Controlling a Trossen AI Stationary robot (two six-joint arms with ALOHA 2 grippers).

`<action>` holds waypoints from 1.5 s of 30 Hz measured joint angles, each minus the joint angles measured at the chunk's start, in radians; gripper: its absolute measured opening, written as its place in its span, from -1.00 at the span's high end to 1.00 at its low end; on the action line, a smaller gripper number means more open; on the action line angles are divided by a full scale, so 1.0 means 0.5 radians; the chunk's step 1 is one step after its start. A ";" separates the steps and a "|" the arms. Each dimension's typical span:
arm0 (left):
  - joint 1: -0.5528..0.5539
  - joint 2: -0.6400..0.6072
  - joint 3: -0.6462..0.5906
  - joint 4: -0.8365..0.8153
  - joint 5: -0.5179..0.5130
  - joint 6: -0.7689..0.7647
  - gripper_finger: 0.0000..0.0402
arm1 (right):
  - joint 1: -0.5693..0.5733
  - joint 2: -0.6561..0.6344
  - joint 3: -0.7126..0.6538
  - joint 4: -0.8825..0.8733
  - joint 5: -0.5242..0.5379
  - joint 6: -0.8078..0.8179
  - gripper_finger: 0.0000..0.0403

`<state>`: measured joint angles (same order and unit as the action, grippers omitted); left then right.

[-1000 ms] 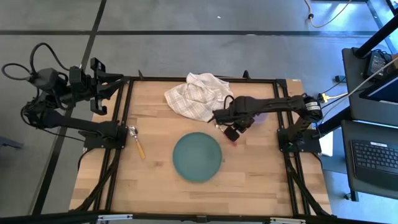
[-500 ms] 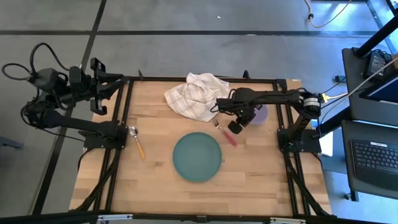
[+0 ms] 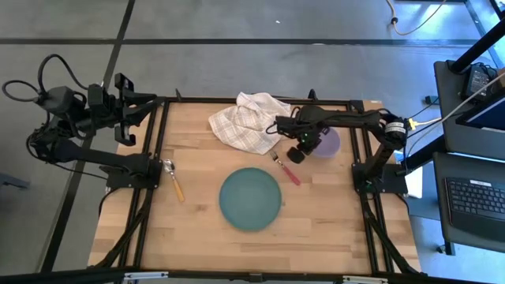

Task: Set table place
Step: Put the purple bowl on top of the light blue plate

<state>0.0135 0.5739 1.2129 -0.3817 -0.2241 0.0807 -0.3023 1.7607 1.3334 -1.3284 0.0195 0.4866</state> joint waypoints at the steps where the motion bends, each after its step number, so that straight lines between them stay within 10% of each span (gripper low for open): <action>1: 0.000 0.000 0.000 -0.001 0.000 0.000 0.57 | 0.000 0.000 0.000 0.019 -0.001 0.001 0.66; 29: 0.000 0.000 0.000 0.001 0.000 0.002 0.57 | -0.003 -0.001 -0.307 0.176 0.048 0.160 0.67; 35: 0.000 0.000 0.000 0.002 0.000 0.002 0.57 | -0.002 -0.001 -0.324 0.205 0.059 0.119 0.93; 45: 0.000 0.000 0.000 0.002 0.000 0.001 0.57 | 0.154 -0.005 0.013 -0.048 0.180 0.231 0.95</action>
<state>0.0135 0.5739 1.2132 -0.3809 -0.2241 0.0811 -0.2254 1.7584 1.3397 -1.3525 0.1094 0.6021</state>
